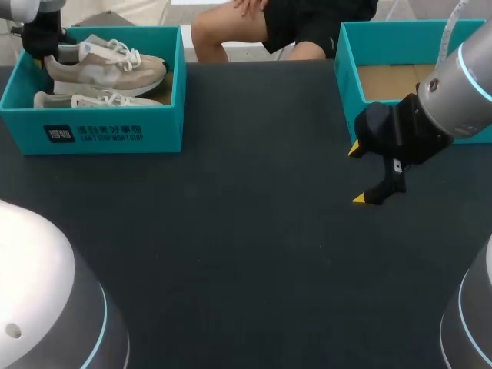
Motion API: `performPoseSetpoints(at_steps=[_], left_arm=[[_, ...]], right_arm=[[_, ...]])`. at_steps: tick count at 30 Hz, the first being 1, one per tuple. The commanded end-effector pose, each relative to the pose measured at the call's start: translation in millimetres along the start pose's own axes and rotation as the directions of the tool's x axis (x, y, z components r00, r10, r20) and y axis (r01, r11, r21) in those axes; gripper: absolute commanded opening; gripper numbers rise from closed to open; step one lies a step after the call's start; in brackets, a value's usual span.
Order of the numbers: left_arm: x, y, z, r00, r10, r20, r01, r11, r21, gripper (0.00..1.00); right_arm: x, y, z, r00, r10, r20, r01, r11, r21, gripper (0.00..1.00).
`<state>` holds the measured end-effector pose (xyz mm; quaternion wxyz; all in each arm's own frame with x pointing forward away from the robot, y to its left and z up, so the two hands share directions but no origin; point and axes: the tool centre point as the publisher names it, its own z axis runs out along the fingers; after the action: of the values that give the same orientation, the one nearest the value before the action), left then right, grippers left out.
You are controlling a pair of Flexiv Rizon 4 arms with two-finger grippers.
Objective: Take the shoe out of the shoebox, open the shoe tongue, remove and reinsert the insole, then place the shoe into the shoebox
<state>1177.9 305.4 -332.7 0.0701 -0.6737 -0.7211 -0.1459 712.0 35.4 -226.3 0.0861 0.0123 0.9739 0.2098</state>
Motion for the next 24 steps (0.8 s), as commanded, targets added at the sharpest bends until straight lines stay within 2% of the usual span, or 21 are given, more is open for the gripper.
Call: performPoseSetpoints(at_steps=[1, 6, 7, 9, 12, 14, 15, 17, 18, 24], left_arm=[[-3.7, 5, 9, 1.0, 0.0, -0.004, 0.001, 1.0, 0.01, 0.0], [-4.0, 4, 16, 1.0, -0.008, -0.001, 0.008, 0.999, 0.046, 0.0], [-3.9, 4, 17, 1.0, -0.003, 0.007, 0.003, 0.998, 0.056, 0.08], [-3.6, 4, 19, 1.0, 0.007, 0.016, -0.008, 0.998, 0.065, 0.33], [-3.5, 4, 21, 0.999, 0.013, 0.029, -0.015, 0.997, 0.072, 0.55], [-2.1, 4, 20, 0.999, 0.01, 0.036, -0.013, 0.997, 0.074, 0.58], [-0.9, 4, 17, 0.999, 0.008, 0.041, -0.011, 0.997, 0.072, 0.62], [1.0, 2, 8, 0.998, 0.006, 0.057, -0.009, 0.998, 0.057, 0.63], [1.4, 1, 4, 0.998, 0.011, 0.061, -0.014, 0.999, 0.045, 0.66], [2.2, -4, -29, 0.992, 0.013, 0.122, -0.013, 1.0, -0.004, 0.67]], right_arm=[[0.6, 0.2, 1, 1.0, 0.0, 0.001, 0.0, 1.0, 0.001, 1.0], [0.6, 0.2, 1, 1.0, 0.0, 0.001, 0.0, 1.0, 0.001, 1.0], [0.6, 0.2, 1, 1.0, 0.0, 0.001, 0.0, 1.0, 0.001, 1.0], [0.6, 0.2, 1, 1.0, 0.0, 0.001, 0.0, 1.0, 0.001, 1.0], [0.6, 0.2, 1, 1.0, 0.0, 0.001, 0.0, 1.0, 0.001, 1.0], [0.6, 0.2, 1, 1.0, 0.0, 0.001, 0.0, 1.0, 0.001, 1.0], [0.6, 0.2, 1, 1.0, 0.0, 0.001, 0.0, 1.0, 0.001, 1.0], [0.6, 0.2, 1, 1.0, 0.0, 0.001, 0.0, 1.0, 0.001, 1.0], [0.6, 0.2, 1, 1.0, 0.0, 0.001, 0.0, 1.0, 0.001, 1.0], [0.6, 0.2, 1, 1.0, 0.0, 0.001, 0.0, 1.0, 0.001, 1.0]])
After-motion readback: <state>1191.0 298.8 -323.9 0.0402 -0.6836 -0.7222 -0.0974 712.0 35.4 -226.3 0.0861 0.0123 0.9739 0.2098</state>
